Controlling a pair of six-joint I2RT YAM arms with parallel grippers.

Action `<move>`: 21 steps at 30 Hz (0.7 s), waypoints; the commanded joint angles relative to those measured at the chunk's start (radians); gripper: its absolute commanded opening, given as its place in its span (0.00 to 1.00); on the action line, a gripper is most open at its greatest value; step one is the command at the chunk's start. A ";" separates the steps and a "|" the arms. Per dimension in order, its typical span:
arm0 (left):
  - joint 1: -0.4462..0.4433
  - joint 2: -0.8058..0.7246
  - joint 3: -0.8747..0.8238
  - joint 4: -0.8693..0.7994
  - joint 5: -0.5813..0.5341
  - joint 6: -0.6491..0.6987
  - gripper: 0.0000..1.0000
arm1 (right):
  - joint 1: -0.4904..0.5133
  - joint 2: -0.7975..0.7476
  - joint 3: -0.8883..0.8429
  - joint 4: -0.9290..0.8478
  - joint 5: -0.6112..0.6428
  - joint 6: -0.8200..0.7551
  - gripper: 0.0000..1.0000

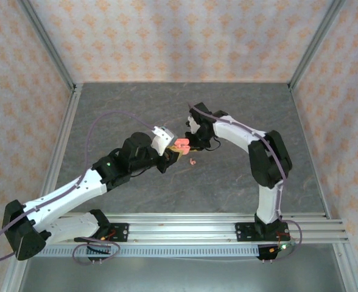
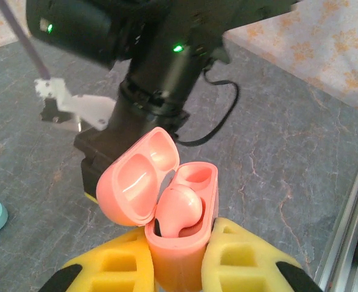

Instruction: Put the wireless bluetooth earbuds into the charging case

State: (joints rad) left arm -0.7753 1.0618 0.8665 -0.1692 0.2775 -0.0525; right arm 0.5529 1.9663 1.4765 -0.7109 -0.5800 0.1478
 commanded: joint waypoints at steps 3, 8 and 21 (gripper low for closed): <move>-0.014 -0.043 -0.019 0.013 -0.042 0.003 0.00 | 0.001 0.106 0.073 -0.105 -0.037 -0.106 0.14; -0.018 -0.062 -0.038 0.022 -0.054 -0.004 0.00 | 0.000 0.150 0.084 -0.141 -0.019 -0.143 0.13; -0.024 -0.067 -0.045 0.027 -0.058 -0.006 0.00 | -0.047 0.092 0.024 -0.231 0.078 -0.183 0.12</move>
State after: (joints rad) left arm -0.7879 1.0161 0.8310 -0.1684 0.2451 -0.0532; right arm 0.5262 2.1078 1.5276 -0.8730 -0.5682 -0.0105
